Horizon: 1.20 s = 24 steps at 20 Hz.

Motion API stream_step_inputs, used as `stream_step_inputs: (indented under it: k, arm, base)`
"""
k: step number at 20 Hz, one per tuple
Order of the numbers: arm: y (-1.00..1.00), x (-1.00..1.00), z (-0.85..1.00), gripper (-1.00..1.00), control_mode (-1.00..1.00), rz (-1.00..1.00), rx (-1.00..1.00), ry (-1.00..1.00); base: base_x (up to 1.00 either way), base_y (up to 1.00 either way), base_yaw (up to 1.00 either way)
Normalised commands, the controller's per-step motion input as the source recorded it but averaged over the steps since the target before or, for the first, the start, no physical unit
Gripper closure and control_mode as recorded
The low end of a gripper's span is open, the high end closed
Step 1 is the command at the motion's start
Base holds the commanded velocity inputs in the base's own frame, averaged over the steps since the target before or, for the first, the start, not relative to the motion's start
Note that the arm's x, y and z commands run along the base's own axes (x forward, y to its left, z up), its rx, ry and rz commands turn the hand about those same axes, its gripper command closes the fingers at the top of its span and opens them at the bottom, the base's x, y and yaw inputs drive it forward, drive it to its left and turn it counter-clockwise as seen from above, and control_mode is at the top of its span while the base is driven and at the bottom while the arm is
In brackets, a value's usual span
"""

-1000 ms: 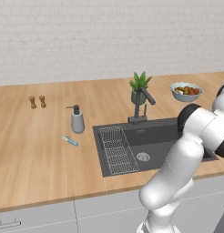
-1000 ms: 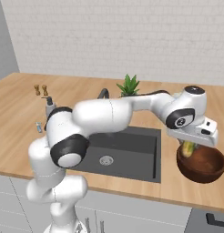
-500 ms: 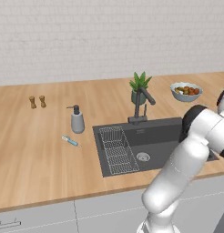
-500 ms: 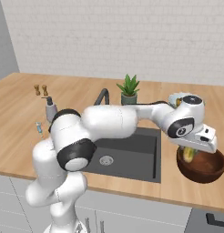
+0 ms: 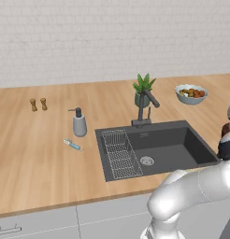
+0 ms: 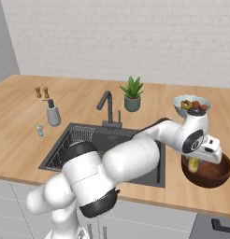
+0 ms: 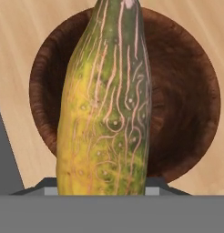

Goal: Pick the cucumber from the sink and place it in the bowl. Then pick the bowl and place it in the microwave. Then close the microwave door and press the start button.

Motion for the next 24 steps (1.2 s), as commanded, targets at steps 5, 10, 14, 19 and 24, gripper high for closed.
stream_step_inputs:
  k: [5, 10, 14, 19, 24]
  arm:
    - [0.00, 0.08, -0.30, 1.00, -1.00, 0.00, 0.00, 0.00]
    - [-0.01, 0.08, -0.26, 1.00, -1.00, 0.00, 0.00, 0.00]
    - [-0.09, 0.11, -0.11, 1.00, -1.00, 0.00, 0.01, 0.01]
    - [-0.29, 0.01, 0.12, 1.00, -1.00, 0.00, 0.04, 0.01]
    - [-0.13, 0.22, -0.13, 1.00, -1.00, 0.00, 0.00, 0.01]
  base:
    - [0.00, 0.00, 0.00]
    - [0.00, 0.00, 0.00]
    - [0.00, 0.00, 0.00]
    - [0.00, 0.00, 0.00]
    - [0.00, 0.00, 0.00]
